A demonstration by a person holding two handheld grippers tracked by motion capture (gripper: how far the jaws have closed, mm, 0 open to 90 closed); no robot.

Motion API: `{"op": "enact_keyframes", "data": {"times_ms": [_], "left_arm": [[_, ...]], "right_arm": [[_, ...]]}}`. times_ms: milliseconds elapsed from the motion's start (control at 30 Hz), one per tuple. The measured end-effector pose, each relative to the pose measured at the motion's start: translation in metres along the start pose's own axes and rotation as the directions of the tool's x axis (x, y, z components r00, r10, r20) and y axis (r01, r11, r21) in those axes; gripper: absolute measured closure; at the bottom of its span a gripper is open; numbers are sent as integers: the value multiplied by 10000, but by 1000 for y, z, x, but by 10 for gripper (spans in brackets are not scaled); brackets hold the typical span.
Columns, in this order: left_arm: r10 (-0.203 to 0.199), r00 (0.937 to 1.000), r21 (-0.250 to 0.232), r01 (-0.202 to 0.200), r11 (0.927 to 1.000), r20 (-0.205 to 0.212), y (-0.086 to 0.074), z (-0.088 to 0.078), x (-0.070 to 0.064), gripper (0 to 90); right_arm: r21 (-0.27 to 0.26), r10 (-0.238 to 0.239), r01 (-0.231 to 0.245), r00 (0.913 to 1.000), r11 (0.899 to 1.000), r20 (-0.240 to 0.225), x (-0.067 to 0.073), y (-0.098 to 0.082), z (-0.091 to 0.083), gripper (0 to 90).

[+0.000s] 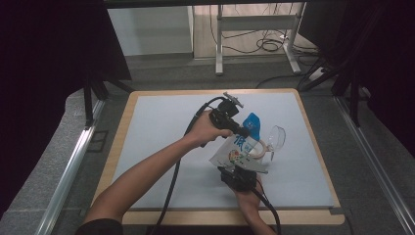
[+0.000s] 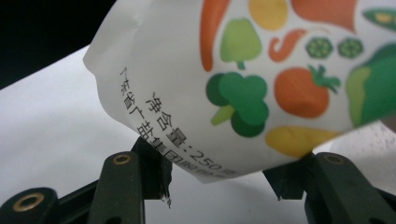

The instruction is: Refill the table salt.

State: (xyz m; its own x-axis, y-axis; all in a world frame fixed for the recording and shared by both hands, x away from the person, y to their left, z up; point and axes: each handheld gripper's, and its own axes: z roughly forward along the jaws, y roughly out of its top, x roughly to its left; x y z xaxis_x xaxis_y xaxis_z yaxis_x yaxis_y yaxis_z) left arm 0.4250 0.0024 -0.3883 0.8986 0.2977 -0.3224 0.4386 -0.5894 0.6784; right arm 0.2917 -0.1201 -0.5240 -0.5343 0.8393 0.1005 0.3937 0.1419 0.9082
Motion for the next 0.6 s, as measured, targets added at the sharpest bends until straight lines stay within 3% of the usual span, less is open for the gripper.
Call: {"op": "enact_keyframes", "data": {"times_ms": [600], "left_arm": [[-174, 9998, -355, 174, 9992, 9, -11, -4, 3, 895]], "right_arm": [[578, 157, -166, 9997, 9982, 162, -8, -6, 1, 473]]}}
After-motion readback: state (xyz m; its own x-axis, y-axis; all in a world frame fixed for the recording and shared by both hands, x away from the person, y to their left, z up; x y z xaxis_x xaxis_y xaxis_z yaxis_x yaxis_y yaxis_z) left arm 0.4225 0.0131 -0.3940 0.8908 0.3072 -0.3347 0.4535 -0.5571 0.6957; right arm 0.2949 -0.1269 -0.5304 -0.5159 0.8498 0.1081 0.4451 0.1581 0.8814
